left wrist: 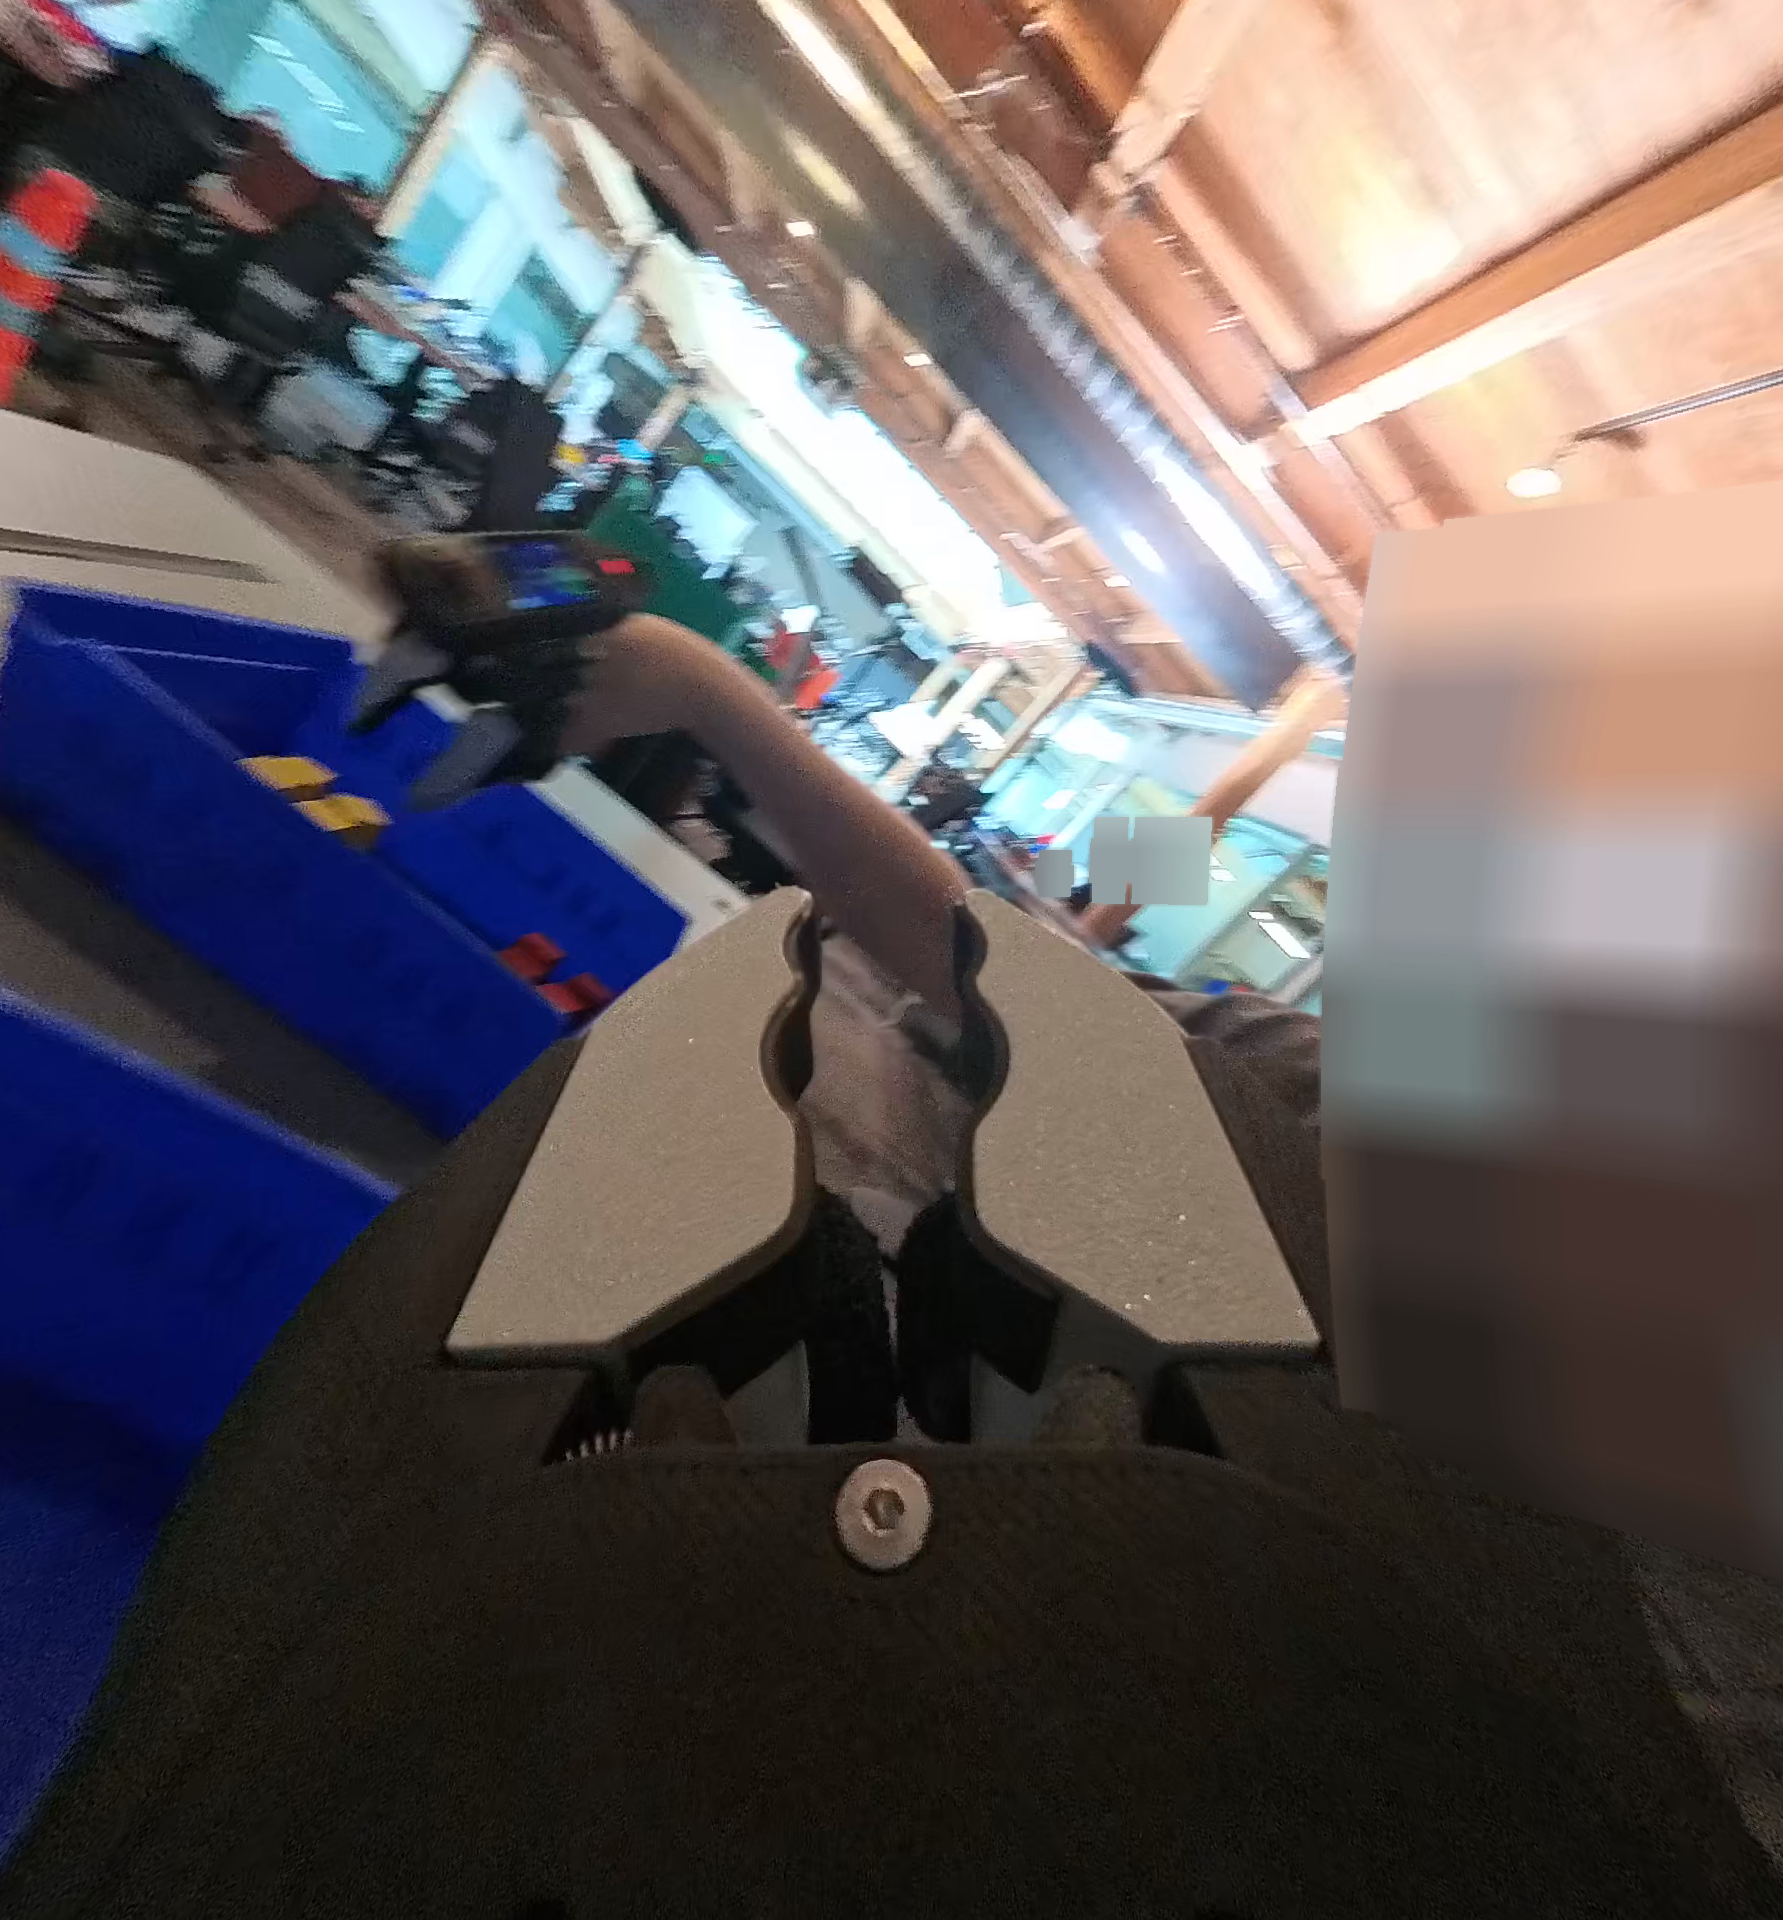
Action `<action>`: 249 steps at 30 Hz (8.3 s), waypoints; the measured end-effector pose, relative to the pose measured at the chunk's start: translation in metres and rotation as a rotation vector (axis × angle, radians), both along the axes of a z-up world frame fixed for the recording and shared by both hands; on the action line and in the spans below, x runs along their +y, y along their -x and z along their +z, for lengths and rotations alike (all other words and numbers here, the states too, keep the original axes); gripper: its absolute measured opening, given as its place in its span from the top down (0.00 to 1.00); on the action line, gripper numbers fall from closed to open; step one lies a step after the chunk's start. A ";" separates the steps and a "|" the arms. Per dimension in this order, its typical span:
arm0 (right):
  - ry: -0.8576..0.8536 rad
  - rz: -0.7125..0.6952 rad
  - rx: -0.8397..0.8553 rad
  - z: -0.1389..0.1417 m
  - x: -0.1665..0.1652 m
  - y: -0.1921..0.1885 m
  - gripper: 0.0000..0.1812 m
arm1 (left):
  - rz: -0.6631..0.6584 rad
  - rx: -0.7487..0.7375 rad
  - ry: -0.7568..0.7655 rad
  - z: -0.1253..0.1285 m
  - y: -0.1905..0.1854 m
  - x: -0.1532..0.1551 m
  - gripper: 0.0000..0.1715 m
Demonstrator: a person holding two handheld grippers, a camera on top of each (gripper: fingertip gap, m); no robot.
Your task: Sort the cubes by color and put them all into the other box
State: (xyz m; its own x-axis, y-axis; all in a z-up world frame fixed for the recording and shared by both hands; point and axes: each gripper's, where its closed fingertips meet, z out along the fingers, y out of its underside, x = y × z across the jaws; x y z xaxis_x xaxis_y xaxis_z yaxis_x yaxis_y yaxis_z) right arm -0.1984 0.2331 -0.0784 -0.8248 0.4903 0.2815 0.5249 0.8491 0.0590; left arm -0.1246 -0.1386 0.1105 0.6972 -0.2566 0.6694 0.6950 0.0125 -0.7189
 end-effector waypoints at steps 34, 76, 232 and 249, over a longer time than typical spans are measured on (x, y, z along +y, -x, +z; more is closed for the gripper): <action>0.546 0.149 0.772 0.059 -0.131 -0.130 0.84 | 0.472 0.249 0.552 -0.082 0.035 0.018 0.71; 0.795 -0.589 0.911 -0.011 -0.167 -0.070 0.82 | 1.249 0.500 0.747 -0.180 0.059 -0.136 0.57; 0.959 -0.243 0.328 -0.008 0.049 -0.214 0.97 | -0.636 1.487 1.569 -0.229 0.152 -0.077 0.96; 0.928 -0.624 0.568 -0.008 0.104 -0.205 0.97 | -0.903 1.627 1.540 -0.228 0.140 -0.095 0.97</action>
